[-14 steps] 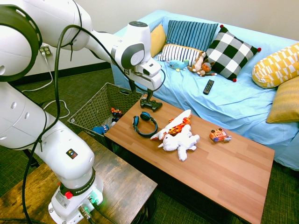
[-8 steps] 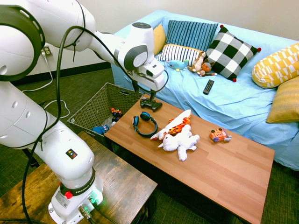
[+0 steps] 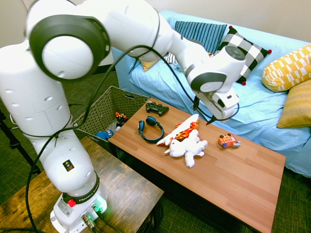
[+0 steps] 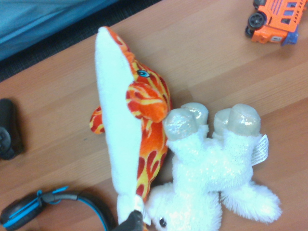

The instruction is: Put the toy car in the basket

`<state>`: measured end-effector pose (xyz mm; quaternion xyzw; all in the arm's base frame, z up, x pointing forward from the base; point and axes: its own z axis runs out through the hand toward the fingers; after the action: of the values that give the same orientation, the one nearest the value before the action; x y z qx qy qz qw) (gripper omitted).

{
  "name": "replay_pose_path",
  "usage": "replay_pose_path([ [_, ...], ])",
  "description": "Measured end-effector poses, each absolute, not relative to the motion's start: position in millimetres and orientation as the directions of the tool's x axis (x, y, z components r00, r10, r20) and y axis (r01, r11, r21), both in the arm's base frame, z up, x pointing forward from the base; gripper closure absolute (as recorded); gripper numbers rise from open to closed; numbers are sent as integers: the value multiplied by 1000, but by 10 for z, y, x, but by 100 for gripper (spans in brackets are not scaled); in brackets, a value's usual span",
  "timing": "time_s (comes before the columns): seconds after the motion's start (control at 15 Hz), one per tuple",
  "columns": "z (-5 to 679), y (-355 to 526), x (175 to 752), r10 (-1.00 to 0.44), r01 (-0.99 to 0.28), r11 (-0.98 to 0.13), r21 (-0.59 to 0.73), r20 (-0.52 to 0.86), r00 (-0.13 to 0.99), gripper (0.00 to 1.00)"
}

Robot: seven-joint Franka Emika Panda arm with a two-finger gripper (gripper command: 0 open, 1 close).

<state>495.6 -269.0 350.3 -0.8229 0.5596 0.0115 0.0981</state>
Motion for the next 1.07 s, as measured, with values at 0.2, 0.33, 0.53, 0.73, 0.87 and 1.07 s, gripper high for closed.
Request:
replay_pose_path([
  [0.2, 3000, -2998, 5439, -943, -954, -290, -79, -148, 299, 0],
  [0.33, 2694, -3137, 5717, -956, -968, -248, -25, -158, 249, 0],
  [0.53, 2322, -3471, 5937, -961, -976, -216, 36, -183, 206, 0],
  [0.73, 2031, -3769, 6077, -964, -978, -196, 77, -201, 177, 0],
  [0.87, 1889, -3795, 6252, -965, -977, -192, 91, -197, 171, 0],
  [1.07, 1761, -3801, 6484, -964, -975, -198, 98, -201, 176, 0],
])
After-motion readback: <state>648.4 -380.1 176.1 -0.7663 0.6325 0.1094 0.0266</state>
